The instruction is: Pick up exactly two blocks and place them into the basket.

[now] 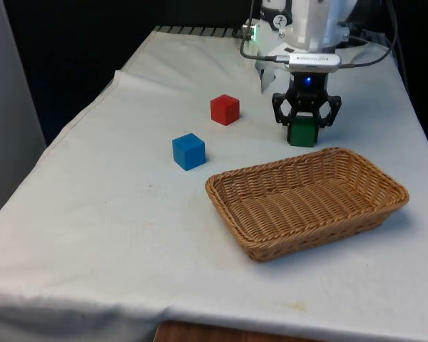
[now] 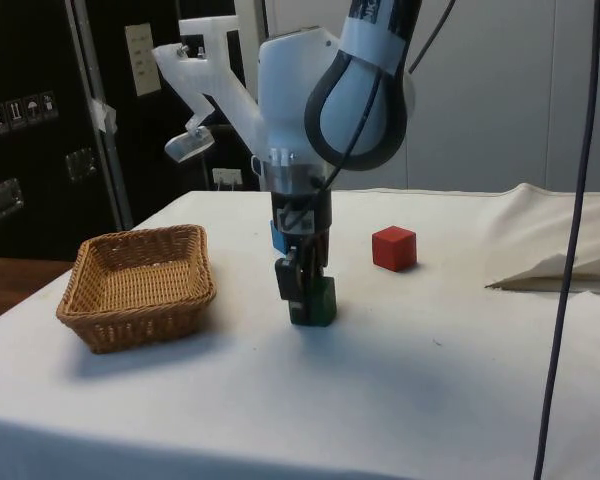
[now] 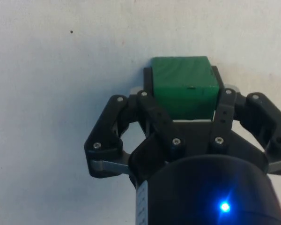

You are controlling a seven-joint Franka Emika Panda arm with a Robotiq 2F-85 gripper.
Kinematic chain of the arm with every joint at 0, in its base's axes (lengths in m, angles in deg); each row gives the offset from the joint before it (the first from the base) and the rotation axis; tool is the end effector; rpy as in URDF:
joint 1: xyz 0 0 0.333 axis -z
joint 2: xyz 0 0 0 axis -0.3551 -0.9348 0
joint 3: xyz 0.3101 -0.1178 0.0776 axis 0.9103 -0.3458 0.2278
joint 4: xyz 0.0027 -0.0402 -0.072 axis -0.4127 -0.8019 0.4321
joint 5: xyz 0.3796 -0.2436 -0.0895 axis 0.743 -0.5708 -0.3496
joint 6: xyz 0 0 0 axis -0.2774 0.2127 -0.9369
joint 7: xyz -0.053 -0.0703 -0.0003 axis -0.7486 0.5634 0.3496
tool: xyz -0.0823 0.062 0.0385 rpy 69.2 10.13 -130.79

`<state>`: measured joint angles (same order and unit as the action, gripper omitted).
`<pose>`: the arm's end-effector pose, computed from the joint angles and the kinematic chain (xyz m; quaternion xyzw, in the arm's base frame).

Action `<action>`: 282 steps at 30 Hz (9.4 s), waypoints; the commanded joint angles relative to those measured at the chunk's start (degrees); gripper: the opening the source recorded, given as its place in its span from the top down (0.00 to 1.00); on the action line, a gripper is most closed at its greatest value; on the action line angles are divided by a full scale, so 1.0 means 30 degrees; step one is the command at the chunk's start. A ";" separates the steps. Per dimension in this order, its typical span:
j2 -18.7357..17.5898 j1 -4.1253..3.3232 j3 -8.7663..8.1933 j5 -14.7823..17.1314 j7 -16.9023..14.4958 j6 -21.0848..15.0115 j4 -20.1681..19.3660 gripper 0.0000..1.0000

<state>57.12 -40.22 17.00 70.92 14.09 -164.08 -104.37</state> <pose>0.5033 0.0742 0.1206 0.9995 -0.0065 0.0314 0.0021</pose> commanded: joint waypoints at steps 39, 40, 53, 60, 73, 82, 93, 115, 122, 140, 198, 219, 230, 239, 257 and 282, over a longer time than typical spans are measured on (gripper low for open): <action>0.2273 0.0019 -0.1184 -0.0306 -0.0401 0.5481 0.4144 0.99; 0.2330 0.0134 -0.1127 -0.0038 -0.0726 0.5921 0.4488 0.99; 0.2254 0.0325 -0.1471 0.0859 -0.2330 0.7888 0.6704 0.99; 0.1967 0.0401 -0.1471 0.0898 -0.2769 0.8365 0.7582 0.99; 0.0611 0.0267 -0.1471 0.0573 -0.3037 0.8251 0.9263 0.99; -0.2082 -0.0038 -0.1451 0.0019 -0.2235 0.8289 1.1879 0.99; -0.4431 -0.0229 -0.1299 -0.0458 -0.1528 0.8289 1.4171 0.99; -0.7620 -0.0095 -0.0859 -0.0153 -0.2139 0.7372 1.6215 0.83; -0.7735 -0.0057 -0.0821 -0.0115 -0.2254 0.7219 1.6215 0.15; -0.6704 -0.0191 -0.1050 -0.0306 -0.2005 0.8060 1.5947 0.00; -0.1413 0.0477 -0.2674 0.3514 -0.5233 0.9358 1.1593 0.00; -0.0401 0.0325 -0.3762 0.0668 -0.5424 0.9454 1.0237 0.00; -0.0592 0.0497 -0.4202 -0.0535 -0.5634 0.9587 1.0046 0.00; -0.1089 0.0573 -0.4947 -0.0401 -0.6627 0.9511 0.9855 0.00; -0.2158 0.1127 -0.6417 0.0363 -0.8957 0.8690 0.9129 0.00; -0.3457 0.1261 -0.7639 0.1853 -1.0027 0.8518 0.9263 0.00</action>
<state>46.75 -36.44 -5.92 76.48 -15.99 -138.53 -76.58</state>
